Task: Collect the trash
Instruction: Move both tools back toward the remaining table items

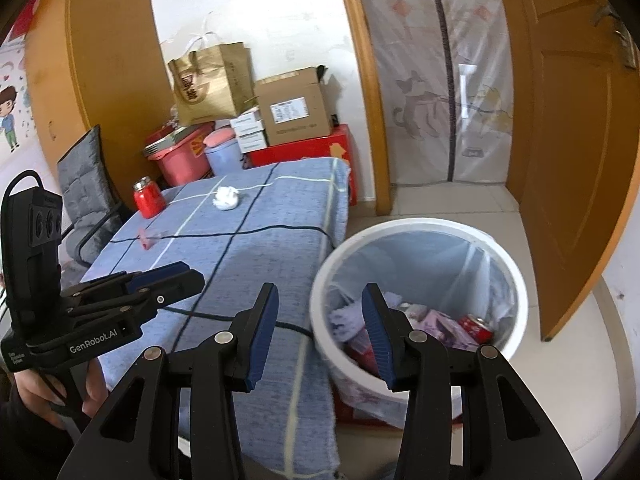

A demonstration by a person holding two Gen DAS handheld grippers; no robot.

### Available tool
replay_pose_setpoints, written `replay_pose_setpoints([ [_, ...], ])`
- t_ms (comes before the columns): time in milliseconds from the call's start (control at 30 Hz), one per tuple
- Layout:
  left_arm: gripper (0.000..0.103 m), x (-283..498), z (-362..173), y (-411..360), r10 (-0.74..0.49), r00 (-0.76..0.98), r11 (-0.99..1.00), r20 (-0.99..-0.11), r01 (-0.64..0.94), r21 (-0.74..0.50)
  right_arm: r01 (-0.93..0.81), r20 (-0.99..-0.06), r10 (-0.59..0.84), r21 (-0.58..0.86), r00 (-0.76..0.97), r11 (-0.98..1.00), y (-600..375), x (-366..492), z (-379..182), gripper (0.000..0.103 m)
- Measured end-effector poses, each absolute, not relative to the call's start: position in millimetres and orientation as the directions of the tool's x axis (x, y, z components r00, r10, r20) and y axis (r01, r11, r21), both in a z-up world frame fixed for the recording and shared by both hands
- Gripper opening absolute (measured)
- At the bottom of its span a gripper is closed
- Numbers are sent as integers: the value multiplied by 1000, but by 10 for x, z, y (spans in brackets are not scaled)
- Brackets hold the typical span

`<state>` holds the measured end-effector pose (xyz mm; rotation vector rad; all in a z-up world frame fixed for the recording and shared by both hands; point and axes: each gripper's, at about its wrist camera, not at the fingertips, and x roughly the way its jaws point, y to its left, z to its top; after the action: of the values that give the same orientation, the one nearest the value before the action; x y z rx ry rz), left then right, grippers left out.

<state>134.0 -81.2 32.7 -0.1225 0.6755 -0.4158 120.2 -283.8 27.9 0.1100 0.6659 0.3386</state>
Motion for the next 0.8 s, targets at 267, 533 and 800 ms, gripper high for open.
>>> replay_pose_setpoints([
  [267, 31, 1192, 305, -495, -362, 726, 932, -585, 276, -234, -335, -589, 395, 215, 705, 918, -2540, 1231, 243, 45],
  [533, 31, 1136, 289, -59, -291, 756, 955, -587, 197, -221, -389, -586, 445, 228, 677, 892, -2235, 1360, 252, 50],
  [800, 31, 1194, 330, 372, -198, 780, 975, -594, 96, -199, -449, -602, 481, 218, 637, 866, -1833, 1547, 283, 50],
])
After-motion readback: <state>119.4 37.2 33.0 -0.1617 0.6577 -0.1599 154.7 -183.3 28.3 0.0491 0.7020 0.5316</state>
